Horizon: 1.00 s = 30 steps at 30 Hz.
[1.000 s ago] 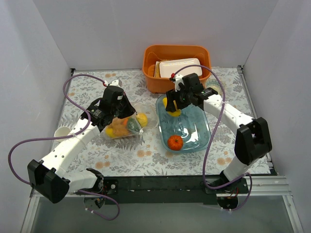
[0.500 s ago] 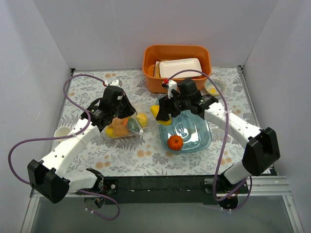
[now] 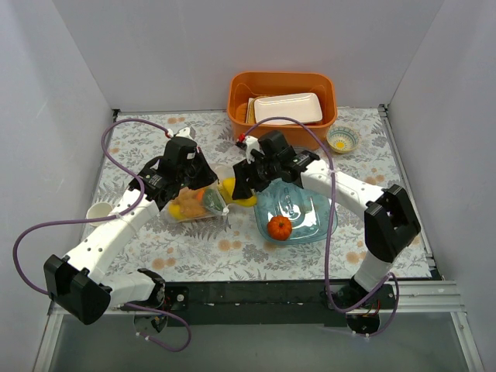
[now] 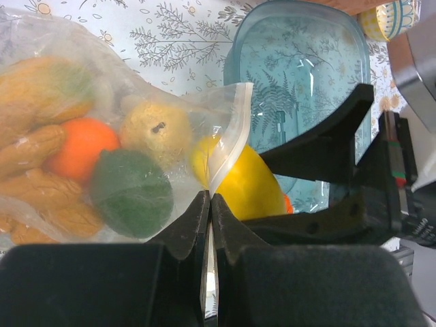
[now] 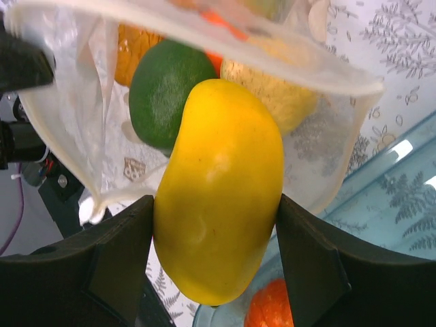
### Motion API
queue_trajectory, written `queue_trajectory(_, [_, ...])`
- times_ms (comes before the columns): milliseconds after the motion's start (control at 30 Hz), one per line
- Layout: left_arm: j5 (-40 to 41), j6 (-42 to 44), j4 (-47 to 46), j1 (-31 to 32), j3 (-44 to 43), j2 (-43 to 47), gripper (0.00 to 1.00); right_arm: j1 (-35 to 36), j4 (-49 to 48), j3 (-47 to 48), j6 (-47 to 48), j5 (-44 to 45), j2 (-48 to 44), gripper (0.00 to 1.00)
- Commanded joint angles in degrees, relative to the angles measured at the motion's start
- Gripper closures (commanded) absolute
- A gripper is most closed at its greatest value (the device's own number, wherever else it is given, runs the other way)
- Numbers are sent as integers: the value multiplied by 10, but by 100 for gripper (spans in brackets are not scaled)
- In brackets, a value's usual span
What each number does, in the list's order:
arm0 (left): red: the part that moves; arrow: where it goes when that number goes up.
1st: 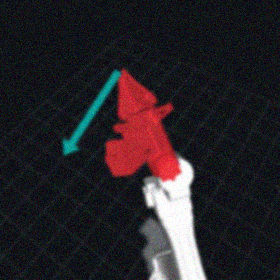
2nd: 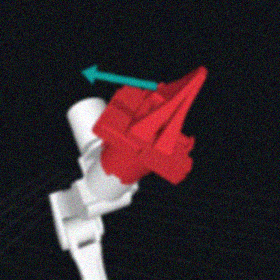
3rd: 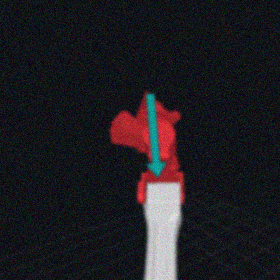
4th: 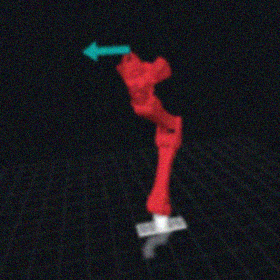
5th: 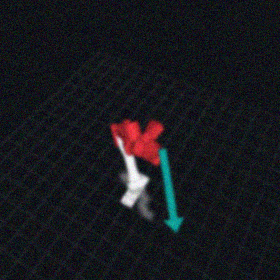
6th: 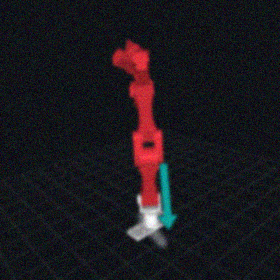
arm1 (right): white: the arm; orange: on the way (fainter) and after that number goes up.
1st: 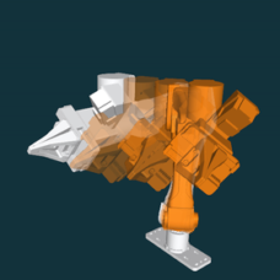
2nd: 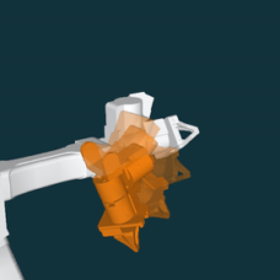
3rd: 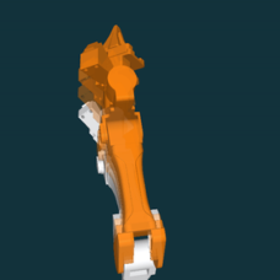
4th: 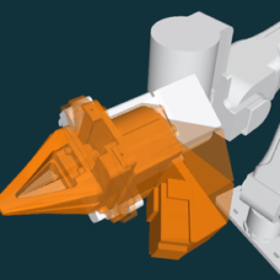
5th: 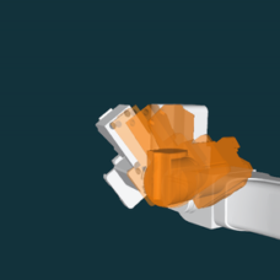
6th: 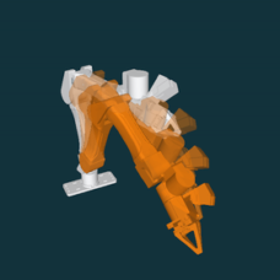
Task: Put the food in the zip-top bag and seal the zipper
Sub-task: Place the fake fruit in the zipper food storage bag.
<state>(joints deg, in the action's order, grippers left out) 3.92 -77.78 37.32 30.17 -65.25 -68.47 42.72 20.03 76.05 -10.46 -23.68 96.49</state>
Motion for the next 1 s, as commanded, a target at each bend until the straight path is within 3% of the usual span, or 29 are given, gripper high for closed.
queue_trajectory(0, [-15, 10, -1, 1, 1, 8, 100, 7, -50, 66, -13, 0, 23, 65])
queue_trajectory(367, [-27, 10, -4, 1, 0, 11, 100, 35, -114, 115, -82, -28, 81, 63])
queue_trajectory(567, [-22, 10, -5, 1, -4, 12, 100, 53, -177, 84, -145, 25, 83, 61])
queue_trajectory(767, [5, 1, -1, 1, 7, 36, 100, 53, -303, 18, -266, 45, 67, 61])
queue_trajectory(967, [14, -1, 6, 1, 8, 45, 100, 54, -334, 4, -287, 83, 61, 57])
